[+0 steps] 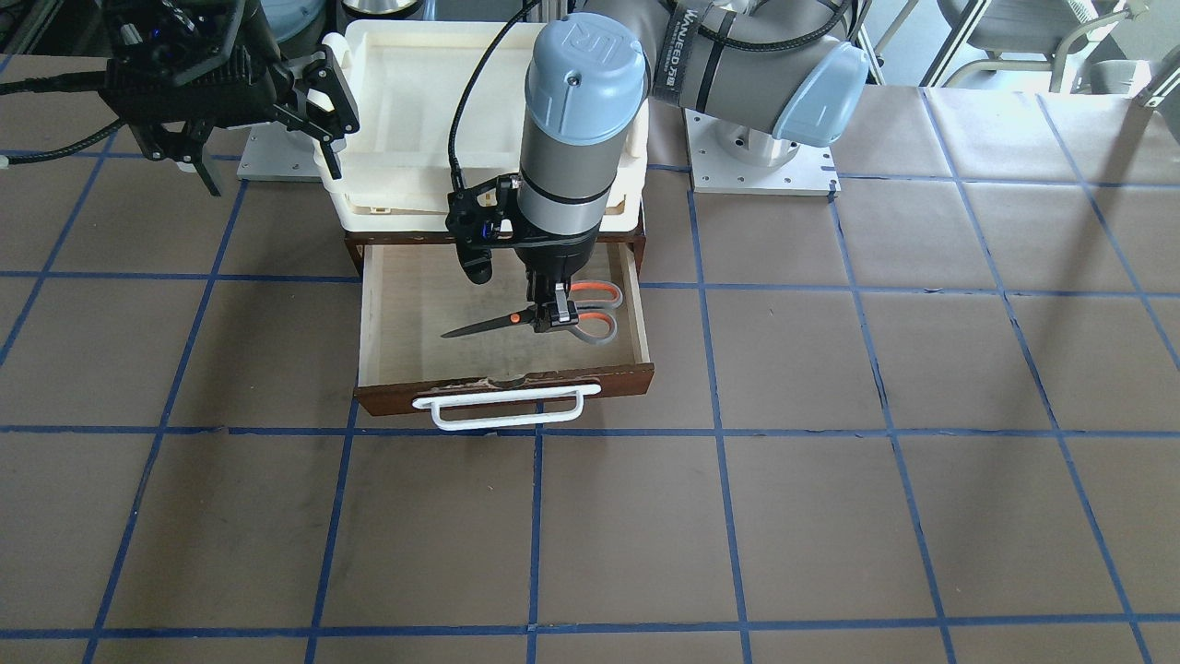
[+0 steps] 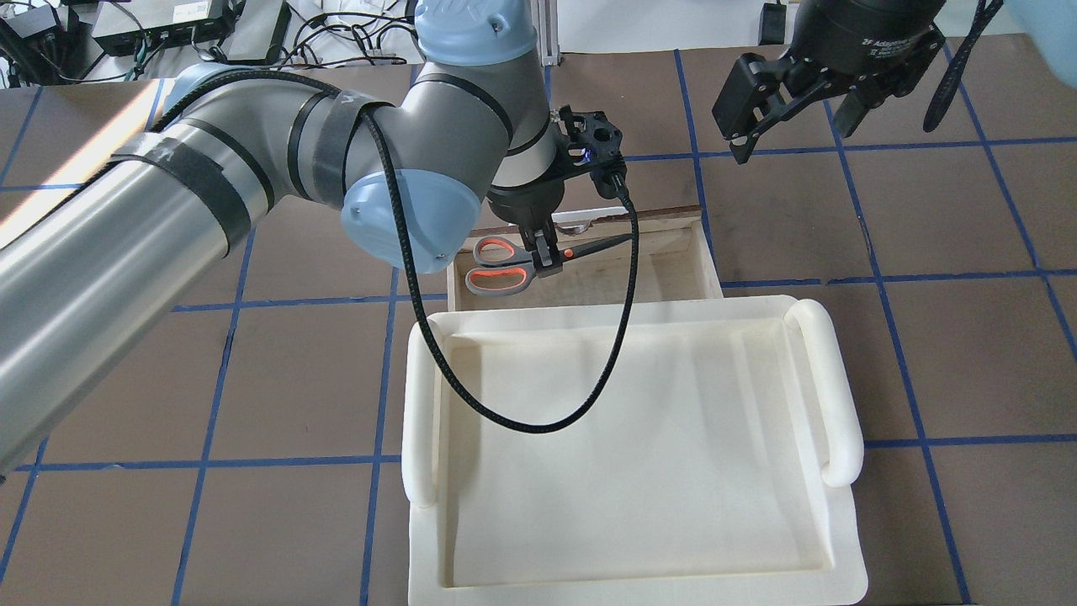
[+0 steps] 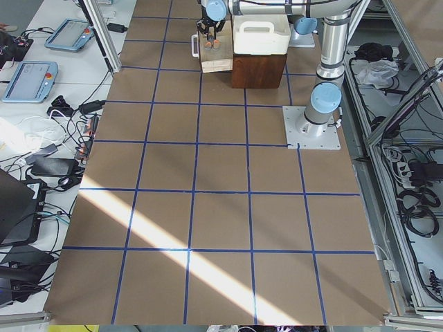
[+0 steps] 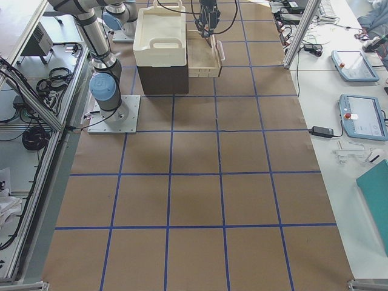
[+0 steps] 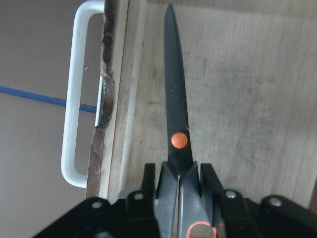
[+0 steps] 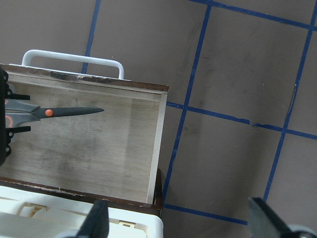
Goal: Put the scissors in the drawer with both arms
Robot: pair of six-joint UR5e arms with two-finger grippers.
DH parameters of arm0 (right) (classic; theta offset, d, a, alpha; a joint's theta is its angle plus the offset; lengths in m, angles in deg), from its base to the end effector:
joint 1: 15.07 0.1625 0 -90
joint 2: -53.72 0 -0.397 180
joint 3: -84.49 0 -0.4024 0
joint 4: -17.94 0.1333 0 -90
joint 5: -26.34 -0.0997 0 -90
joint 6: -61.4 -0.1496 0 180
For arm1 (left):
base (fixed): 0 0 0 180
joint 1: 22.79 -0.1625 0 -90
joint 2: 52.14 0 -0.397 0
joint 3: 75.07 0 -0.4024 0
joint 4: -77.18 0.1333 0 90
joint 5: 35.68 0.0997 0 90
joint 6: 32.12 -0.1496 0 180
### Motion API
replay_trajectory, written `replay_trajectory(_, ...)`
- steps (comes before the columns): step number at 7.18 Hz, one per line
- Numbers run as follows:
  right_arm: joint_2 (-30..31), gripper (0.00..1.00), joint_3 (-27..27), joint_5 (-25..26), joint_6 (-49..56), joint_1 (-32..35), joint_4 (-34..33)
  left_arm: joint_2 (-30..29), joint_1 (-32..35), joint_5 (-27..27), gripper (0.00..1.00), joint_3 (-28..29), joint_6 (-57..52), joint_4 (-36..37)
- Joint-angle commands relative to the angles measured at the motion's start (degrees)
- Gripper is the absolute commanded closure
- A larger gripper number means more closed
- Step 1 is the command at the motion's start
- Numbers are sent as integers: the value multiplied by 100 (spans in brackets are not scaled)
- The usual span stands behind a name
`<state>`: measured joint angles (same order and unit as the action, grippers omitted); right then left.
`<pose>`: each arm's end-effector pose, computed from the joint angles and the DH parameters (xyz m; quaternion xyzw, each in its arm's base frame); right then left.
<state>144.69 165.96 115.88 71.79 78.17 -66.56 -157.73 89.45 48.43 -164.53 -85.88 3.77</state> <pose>0.1625 -0.4917 0.4836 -0.1187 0.9923 -0.0351 0.0018 -0.3643 -0.4981 0.2943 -0.6153 -0.7865 0.0269 0.0458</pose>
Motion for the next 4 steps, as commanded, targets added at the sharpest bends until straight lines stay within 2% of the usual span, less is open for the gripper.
replay_trajectory(1, 0, 0, 9, 2, 51, -7, -5, -6, 17, 18, 7, 16, 294, 28)
replay_trajectory(2, 0, 0, 9, -24, 68, -7, -5, 64, 8, 9, 0, 51, 296, 20)
replay_trajectory(4, 0, 0, 26, -24, 60, -16, 4, 196, -132, 53, 0, 86, 339, 19)
